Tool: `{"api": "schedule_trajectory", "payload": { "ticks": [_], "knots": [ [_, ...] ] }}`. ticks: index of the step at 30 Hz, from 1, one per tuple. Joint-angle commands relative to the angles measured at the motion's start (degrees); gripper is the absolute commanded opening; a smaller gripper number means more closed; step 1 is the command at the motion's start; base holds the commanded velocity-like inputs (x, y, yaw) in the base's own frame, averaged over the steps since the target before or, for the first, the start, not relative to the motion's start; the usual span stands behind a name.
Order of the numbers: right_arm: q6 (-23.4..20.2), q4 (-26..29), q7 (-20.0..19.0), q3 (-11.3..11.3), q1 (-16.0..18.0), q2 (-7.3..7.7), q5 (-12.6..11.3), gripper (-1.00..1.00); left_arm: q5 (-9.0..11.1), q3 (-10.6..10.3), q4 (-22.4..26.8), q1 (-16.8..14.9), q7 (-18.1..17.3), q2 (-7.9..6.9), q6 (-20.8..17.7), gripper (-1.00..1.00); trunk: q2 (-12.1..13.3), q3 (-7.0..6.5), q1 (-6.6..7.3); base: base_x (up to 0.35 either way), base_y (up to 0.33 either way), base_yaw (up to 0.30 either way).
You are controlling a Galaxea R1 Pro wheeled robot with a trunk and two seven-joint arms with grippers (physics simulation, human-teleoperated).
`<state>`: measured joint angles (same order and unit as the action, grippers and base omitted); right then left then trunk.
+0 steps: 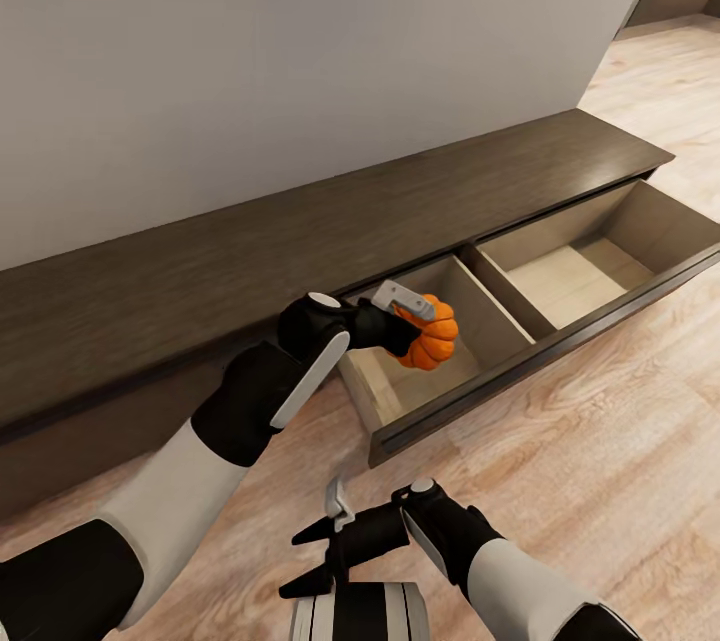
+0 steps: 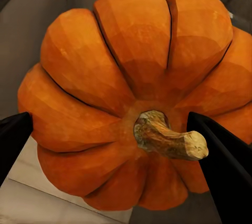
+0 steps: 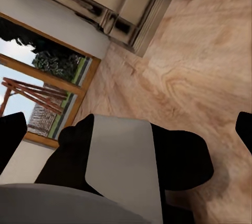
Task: Place each of the two pumpkins and all three candles from the living room inside a cabinet in the living room (use any cabinet), then make sure every cabinet is closed, and position the cauldron so it is next to a table in the living room.
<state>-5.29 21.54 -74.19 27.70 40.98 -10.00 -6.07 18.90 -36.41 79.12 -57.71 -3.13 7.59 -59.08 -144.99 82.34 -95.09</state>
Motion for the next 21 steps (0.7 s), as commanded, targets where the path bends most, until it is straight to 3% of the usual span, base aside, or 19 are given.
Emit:
{"api": "schedule_trajectory", "payload": {
  "ticks": [1, 7, 12, 21],
  "knots": [
    [-0.49, -0.09, -0.12, 0.45, 0.07, 0.00, -0.60, 1.00, -0.84, -0.07, 0.06, -0.03, -0.26, 0.42, -0.33, -1.00, -0.02, 0.04, 0.01, 0.000, 0.000, 0.000],
    [-0.35, -0.09, -0.10, 0.66, 0.07, 0.00, -0.61, 1.00, -4.27, -0.40, -0.36, -0.03, -0.21, 1.90, -0.77, -1.00, -0.02, 0.04, 0.01, 0.000, 0.000, 0.000],
    [-0.34, -0.09, -0.11, 0.69, 0.07, 0.00, -0.61, 1.00, -5.70, -0.79, -3.37, -0.03, -0.27, 2.41, -0.85, -1.00, -0.02, 0.04, 0.01, 0.000, 0.000, 0.000],
    [-0.34, -0.09, -0.08, 0.69, 0.07, 0.00, -0.61, 1.00, -6.04, -0.81, -5.42, -0.03, -0.81, 2.41, -0.86, -1.00, -0.06, 0.70, -0.07, 0.000, 0.000, 0.000]
  ]
}}
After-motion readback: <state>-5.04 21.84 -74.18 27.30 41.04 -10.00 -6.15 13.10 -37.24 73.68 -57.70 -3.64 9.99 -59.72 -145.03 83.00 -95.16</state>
